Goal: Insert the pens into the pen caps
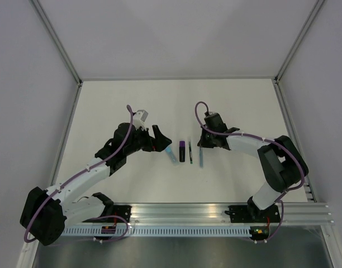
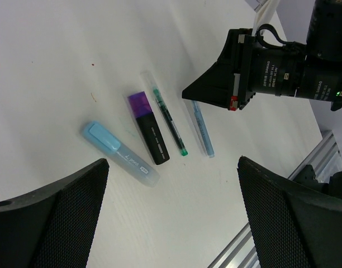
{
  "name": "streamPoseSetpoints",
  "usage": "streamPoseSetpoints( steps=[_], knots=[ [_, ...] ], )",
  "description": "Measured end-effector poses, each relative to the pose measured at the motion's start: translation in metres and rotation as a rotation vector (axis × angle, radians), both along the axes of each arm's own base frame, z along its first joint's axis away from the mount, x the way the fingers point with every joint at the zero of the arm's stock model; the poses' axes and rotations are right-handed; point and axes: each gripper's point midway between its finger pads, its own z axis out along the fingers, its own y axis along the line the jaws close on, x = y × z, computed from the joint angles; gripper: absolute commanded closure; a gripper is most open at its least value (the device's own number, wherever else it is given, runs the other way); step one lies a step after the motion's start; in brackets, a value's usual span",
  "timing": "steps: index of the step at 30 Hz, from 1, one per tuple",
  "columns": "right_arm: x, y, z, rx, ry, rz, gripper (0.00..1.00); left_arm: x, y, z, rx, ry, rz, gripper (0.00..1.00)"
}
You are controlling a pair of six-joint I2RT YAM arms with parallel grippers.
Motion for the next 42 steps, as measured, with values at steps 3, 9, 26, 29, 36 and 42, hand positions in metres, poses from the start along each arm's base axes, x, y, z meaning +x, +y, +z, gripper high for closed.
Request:
streamPoseSetpoints(
  steps=[3,9,26,29,36,42],
  knots=[
    [-0.003,-0.002,-0.013,-0.006,0.028,-0.024,0.89,0.000,0.003,0.000,0.003,-0.003,0.013,0.00],
    [0.003,-0.004,-0.016,-0.005,0.020,-0.065,0.68,0.003,0.007,-0.001,0.006,-0.003,0.030,0.00],
    [0.021,-0.017,0.076,0.048,-0.177,-0.108,0.02,0.001,0.008,-0.003,0.014,0.001,0.015,0.00],
    [0.014,-0.021,0.127,0.124,-0.314,-0.109,0.02,-0.003,0.008,0.008,-0.002,-0.024,-0.001,0.00],
    [-0.027,-0.048,0.191,0.213,-0.564,-0.109,0.02,-0.024,0.013,0.055,-0.098,-0.169,-0.043,0.00],
    [-0.053,-0.065,0.197,0.238,-0.648,-0.121,0.02,-0.042,0.024,0.086,-0.158,-0.291,-0.051,0.00]
  ],
)
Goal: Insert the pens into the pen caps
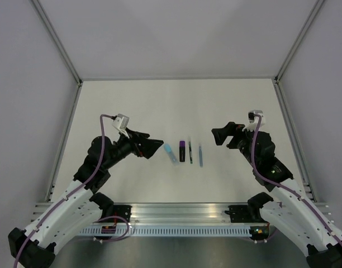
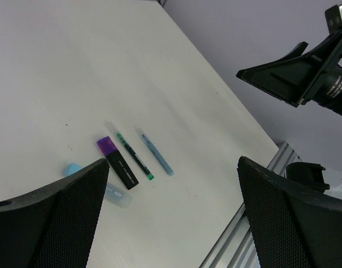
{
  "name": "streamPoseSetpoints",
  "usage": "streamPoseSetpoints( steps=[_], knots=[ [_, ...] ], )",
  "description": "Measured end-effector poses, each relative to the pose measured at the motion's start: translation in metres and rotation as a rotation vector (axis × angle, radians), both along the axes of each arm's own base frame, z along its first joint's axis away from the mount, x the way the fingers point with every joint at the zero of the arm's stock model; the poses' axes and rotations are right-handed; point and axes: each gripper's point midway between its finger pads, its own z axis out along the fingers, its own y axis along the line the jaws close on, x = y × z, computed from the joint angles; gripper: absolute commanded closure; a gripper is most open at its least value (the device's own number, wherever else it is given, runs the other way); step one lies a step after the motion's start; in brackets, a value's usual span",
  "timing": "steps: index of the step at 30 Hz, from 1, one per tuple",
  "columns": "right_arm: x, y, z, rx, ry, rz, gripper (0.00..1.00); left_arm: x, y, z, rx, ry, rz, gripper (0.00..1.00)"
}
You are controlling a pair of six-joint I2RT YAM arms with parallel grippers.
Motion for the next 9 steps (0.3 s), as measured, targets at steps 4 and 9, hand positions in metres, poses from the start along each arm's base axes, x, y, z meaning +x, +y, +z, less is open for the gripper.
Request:
streamPoseSetpoints(
  steps=[4,9],
  knots=[
    [0.000,0.004,-0.006,0.004,0.010,0.015,0.02,-0.006,0.009,0.018,-0.024,-0.072,0.026,0.00],
    [0.004,0.011,-0.027,-0.017,0.080,0.040,0.02,-0.009,0.021,0.025,-0.042,-0.122,0.074,0.00]
  ],
)
